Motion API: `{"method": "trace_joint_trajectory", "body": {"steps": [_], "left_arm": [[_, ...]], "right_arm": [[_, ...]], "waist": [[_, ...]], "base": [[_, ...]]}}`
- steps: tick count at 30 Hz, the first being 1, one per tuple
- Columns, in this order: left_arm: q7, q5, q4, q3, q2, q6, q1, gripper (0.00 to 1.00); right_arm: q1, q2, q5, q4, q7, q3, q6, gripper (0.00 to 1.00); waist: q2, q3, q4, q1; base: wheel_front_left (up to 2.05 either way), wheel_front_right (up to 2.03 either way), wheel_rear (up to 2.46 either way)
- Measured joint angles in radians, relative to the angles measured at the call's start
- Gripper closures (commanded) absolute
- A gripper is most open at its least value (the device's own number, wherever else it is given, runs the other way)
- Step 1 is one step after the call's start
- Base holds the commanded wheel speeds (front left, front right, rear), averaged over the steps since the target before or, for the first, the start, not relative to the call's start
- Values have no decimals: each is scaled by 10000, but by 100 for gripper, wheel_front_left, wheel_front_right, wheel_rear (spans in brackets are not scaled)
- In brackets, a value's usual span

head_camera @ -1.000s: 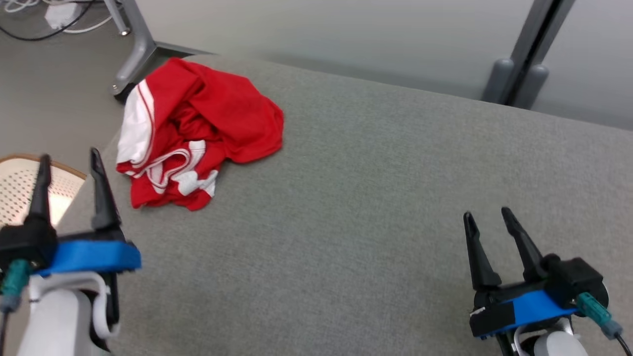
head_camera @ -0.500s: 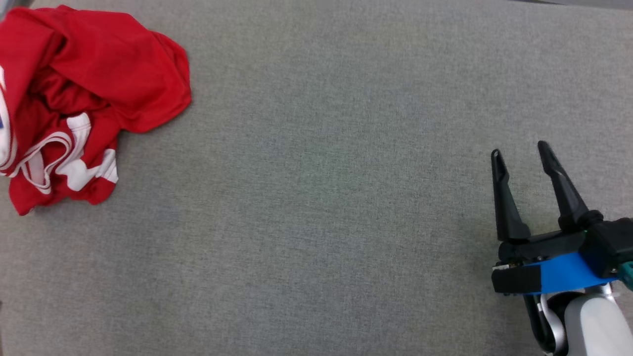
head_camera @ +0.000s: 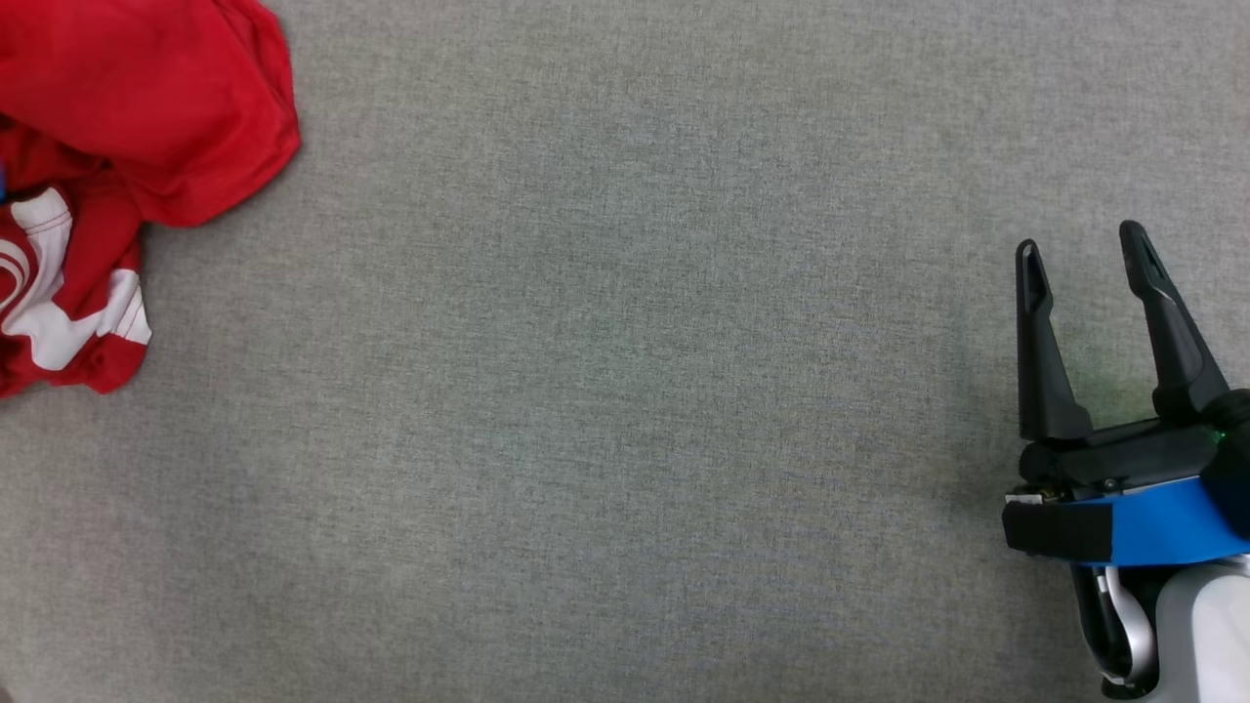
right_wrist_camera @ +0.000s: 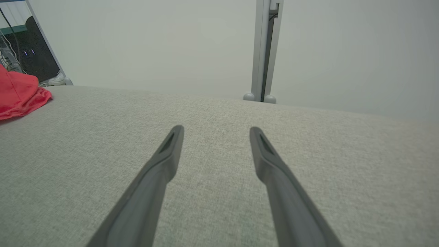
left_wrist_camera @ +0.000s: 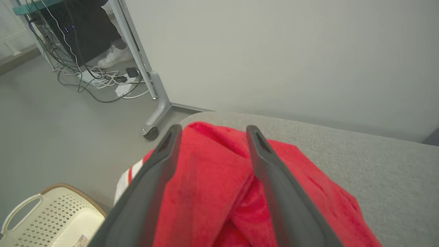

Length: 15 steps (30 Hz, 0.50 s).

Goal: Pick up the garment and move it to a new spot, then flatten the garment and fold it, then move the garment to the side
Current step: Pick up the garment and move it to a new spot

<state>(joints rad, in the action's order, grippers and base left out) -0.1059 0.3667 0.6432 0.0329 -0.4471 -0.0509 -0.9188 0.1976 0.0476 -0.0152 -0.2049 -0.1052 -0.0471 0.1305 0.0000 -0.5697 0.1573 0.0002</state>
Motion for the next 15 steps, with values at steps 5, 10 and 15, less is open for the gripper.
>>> {"method": "trace_joint_trajectory", "body": {"steps": [5,10,15], "left_arm": [[-573,232,1158,-155,159,-151,-33,0],[-951,399,2163,-303,307,-299,-5,0],[-911,548,2987,-360,355,-382,-109,100]], "right_arm": [[7,0,0,-8,-2,-42,0,0],[23,0,0,-15,-2,-38,0,0],[57,0,-2,25,-2,8,0,0]], "waist": [[0,-77,-32,-1],[0,-101,-85,-2],[0,-44,-173,-3]], "base": [[0,0,0],[0,0,0],[0,0,0]]}}
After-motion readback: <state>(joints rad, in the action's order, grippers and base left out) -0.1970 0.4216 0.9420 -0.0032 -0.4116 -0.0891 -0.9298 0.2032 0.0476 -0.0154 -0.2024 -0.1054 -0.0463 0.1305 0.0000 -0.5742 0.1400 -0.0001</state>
